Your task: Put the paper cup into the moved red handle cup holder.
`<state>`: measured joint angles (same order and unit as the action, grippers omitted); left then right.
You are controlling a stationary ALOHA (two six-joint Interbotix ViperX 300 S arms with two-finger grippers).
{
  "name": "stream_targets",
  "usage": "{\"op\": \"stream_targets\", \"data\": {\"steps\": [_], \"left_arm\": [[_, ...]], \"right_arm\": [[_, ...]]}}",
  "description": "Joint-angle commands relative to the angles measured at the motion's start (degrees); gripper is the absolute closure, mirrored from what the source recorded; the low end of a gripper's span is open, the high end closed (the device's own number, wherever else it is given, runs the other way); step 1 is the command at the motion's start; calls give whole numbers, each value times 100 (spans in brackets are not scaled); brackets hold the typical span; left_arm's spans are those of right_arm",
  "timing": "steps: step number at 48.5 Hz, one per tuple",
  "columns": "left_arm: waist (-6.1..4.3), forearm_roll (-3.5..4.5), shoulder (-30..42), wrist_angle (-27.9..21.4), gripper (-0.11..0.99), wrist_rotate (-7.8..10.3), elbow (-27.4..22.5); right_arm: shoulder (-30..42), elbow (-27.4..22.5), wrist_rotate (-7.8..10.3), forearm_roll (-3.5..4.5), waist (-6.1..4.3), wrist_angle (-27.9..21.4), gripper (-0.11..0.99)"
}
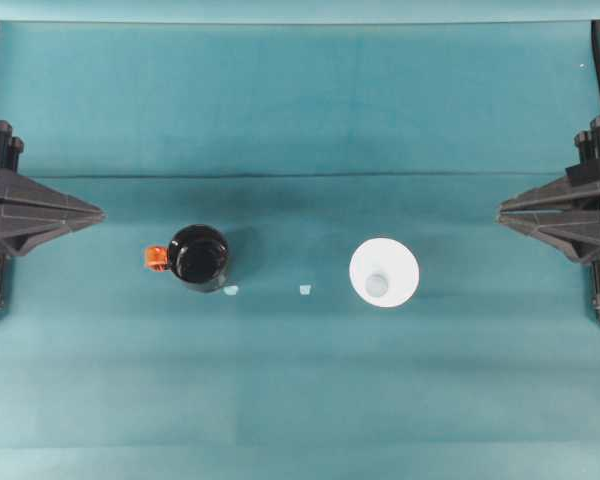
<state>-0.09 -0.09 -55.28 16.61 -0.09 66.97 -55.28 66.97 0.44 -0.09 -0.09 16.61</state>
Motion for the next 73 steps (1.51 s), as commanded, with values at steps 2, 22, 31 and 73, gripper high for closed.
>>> {"op": "stream_targets", "data": {"steps": [2,22,31,73], "left_arm": [[-88,-79,158,-79,85,-70,-114],[-105,-79,281,-782,85,-53,-325],[-105,-70,290,-2250,85,-53,-510],[220,-79,747,-4140,85,-378,-861]], "right_arm": [[44,-26,44,-62,88,-18,88],[-519,-123,422,-149,132,-1178,98],[-659,-158,439,-149,132,-1635,98],[-633,-149,519,-149,62,-1767,99]]}}
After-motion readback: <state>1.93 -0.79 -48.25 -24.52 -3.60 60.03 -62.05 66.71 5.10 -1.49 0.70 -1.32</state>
